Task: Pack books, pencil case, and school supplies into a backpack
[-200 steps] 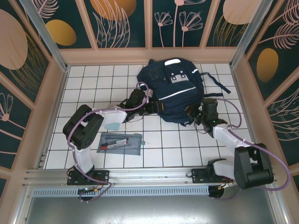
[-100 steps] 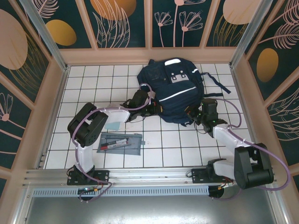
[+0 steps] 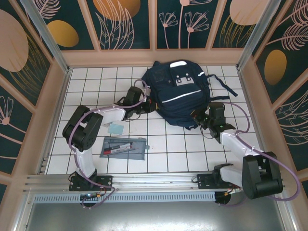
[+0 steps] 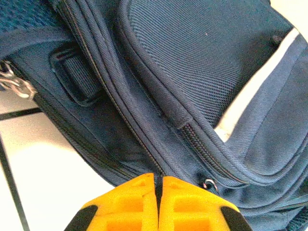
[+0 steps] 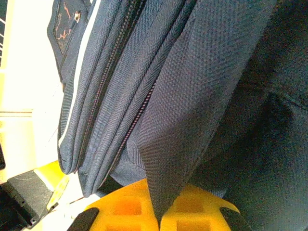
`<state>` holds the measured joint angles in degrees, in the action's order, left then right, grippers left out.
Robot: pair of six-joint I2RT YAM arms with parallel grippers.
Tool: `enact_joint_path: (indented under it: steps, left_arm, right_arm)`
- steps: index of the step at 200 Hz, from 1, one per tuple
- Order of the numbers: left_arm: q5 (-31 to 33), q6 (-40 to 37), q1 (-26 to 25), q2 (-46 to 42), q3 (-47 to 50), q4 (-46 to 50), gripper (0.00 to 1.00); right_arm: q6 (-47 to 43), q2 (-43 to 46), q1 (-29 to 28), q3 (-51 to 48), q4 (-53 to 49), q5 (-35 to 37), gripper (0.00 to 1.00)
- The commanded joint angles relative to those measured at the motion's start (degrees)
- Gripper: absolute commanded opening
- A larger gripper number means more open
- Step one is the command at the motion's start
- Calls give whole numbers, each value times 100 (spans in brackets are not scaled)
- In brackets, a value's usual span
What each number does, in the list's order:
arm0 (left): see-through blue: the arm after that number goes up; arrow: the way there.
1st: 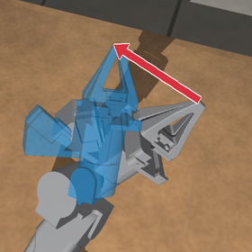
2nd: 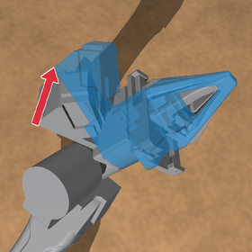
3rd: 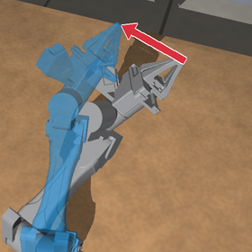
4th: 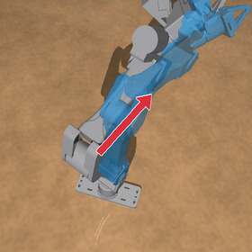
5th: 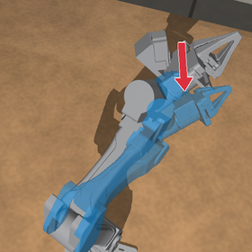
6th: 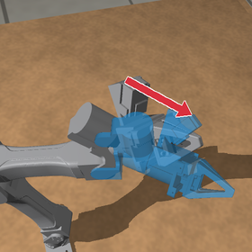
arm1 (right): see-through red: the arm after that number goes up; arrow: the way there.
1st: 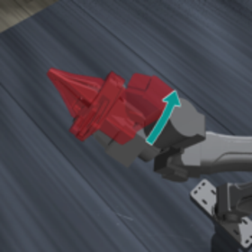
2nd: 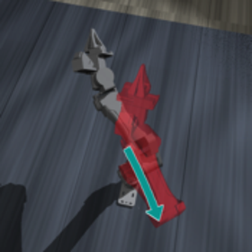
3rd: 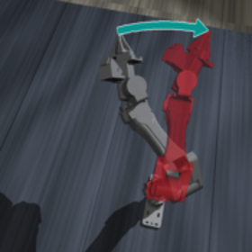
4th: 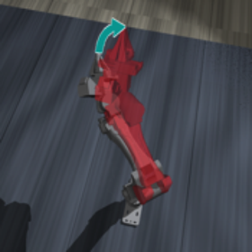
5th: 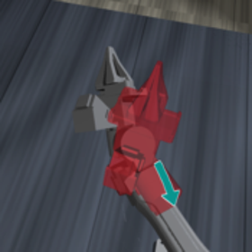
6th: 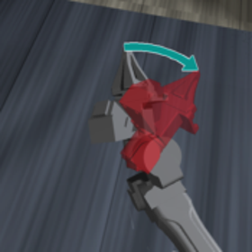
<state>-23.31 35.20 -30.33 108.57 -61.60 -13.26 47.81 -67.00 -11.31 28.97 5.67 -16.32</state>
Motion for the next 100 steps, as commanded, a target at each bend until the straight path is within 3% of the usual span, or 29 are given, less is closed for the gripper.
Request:
enact_joint_path:
  steps: [1, 38, 67, 100]
  left_arm:
    - [943, -593, 387, -101, 52, 669, 0]
    - [1306, -710, 811, 102, -180, 570, 0]
    - [629, -465, 897, -120, -264, 431, 0]
    - [-757, -200, 875, -639, 30, 155, 0]
  right_arm:
    - [-260, 301, 256, 38, 66, 507, 0]
    - [-368, 416, 364, 73, -96, 589, 0]
    - [-415, 483, 479, 47, -215, 631, 0]
    - [-483, 404, 565, 86, -126, 595, 0]
